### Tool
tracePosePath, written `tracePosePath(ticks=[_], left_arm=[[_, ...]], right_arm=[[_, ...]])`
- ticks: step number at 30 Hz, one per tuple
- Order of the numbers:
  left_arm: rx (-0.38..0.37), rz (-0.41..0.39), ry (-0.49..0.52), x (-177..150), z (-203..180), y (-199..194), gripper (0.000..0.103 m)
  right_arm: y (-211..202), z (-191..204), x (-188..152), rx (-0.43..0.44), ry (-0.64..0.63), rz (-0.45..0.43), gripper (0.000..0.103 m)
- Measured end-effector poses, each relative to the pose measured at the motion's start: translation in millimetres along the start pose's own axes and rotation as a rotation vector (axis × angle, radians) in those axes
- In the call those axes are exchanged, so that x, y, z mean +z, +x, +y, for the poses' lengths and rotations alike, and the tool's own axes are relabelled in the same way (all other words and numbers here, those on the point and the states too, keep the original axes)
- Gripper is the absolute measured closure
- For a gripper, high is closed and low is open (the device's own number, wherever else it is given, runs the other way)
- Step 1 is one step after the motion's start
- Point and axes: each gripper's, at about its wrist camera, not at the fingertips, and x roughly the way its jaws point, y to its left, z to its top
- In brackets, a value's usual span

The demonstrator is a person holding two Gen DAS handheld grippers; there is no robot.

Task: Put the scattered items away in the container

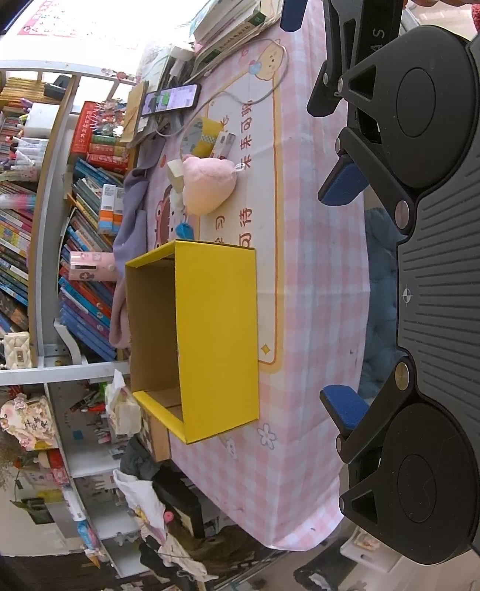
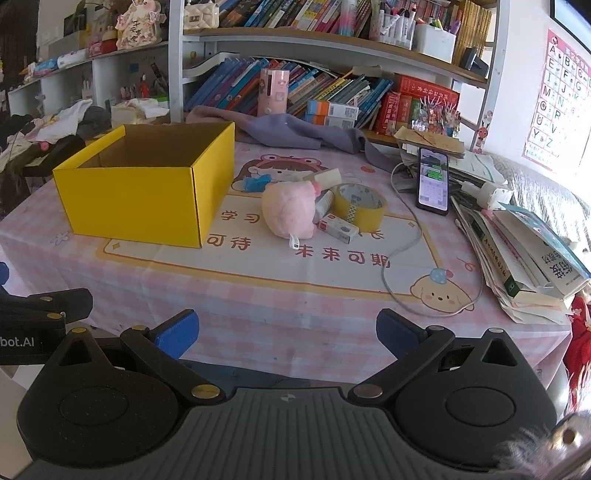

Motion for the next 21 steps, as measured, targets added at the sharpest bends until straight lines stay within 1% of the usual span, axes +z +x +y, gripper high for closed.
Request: tracePosePath(ticks=[21], left_arm=[[-0.012, 0.011, 0.025, -6.4, 0.8, -3.5, 0.0]], right_arm=[[-4.2, -0.9, -2.5, -0.004, 0.005, -0.001, 0.0]])
